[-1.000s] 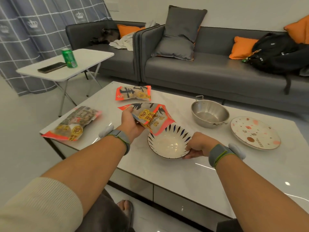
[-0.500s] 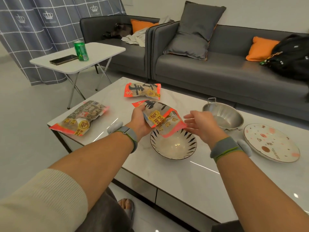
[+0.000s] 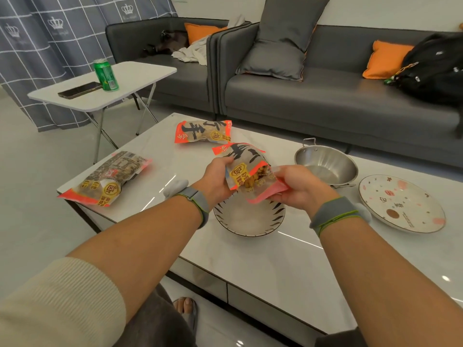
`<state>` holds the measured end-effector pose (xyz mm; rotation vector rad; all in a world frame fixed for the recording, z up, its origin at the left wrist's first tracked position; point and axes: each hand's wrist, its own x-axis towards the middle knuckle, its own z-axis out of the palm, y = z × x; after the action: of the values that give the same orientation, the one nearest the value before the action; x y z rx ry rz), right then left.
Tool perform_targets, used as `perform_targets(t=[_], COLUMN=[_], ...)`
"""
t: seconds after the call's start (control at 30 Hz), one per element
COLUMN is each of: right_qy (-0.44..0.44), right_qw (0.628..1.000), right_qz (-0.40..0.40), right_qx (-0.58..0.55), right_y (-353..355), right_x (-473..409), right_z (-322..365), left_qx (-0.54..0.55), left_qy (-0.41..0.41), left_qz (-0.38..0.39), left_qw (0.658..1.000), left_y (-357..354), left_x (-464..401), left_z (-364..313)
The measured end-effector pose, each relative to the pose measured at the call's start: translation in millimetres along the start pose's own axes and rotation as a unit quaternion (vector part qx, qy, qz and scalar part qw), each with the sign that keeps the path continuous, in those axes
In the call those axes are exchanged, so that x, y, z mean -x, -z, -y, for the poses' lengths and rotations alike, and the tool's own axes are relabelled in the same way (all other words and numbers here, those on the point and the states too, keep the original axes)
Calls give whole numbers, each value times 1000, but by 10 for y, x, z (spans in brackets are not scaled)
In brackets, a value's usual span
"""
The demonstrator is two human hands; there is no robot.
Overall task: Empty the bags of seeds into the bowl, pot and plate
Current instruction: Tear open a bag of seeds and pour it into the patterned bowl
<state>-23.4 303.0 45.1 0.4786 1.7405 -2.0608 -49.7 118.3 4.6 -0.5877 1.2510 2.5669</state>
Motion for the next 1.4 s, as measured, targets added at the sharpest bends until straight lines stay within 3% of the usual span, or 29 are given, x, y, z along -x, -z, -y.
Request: perform_targets(t=[0.23, 0.43, 0.77, 1.03, 1.27, 1.4], right_qy=[26, 16, 4, -6, 7, 20], right_qw=[999, 1000, 999, 999, 999, 999], right_qz=[-28, -3, 20, 15, -5, -8], right_qx=[-11, -10, 25, 31, 42, 47], right_y=[37, -54, -68, -127, -101, -132], right_x=[22, 81, 107, 108, 41, 30], right_z=[-19, 1, 12, -13, -40, -52], left_qx=[-120, -135, -202, -213, -165, -170], left_qy=[-25, 19, -5, -15, 56, 50], left_qz=[-65, -27, -37, -34, 36, 33], left_qw=[990, 990, 979, 976, 984, 984], left_y=[68, 33, 90, 51, 85, 124], left_x=[9, 145, 122, 130, 235, 205], left_z=[19, -3, -51, -56, -154, -143])
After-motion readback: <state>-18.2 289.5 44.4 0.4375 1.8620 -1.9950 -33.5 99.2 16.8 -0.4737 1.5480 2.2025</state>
